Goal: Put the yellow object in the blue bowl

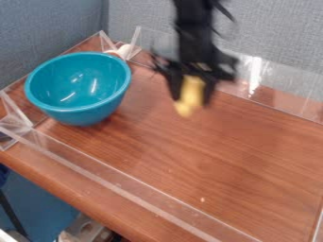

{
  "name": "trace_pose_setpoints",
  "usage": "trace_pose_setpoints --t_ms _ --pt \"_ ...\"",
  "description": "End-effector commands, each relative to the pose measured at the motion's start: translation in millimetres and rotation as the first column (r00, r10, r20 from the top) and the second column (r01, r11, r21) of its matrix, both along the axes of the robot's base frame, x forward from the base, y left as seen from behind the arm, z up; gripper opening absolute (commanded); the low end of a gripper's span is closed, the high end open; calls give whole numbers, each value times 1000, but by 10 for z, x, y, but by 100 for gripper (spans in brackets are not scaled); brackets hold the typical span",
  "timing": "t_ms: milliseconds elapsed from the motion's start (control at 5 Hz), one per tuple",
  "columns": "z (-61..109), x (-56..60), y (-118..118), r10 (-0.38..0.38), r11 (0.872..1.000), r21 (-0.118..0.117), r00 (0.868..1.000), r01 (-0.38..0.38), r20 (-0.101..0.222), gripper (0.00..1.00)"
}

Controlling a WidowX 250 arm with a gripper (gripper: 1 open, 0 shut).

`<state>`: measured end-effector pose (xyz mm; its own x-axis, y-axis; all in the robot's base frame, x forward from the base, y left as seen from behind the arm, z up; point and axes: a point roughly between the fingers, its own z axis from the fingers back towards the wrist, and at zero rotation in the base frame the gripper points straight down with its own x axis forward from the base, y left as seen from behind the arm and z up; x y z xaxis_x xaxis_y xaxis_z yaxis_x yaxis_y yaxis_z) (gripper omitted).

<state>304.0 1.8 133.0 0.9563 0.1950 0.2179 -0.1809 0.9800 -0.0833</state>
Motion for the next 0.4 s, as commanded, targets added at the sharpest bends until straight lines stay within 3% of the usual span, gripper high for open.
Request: trace_pose_setpoints --t_ms 0,200 --pt "314 41 471 19 1000 24 998 -20 66 0" --pt "393 3 970 64 997 42 996 -67 65 0"
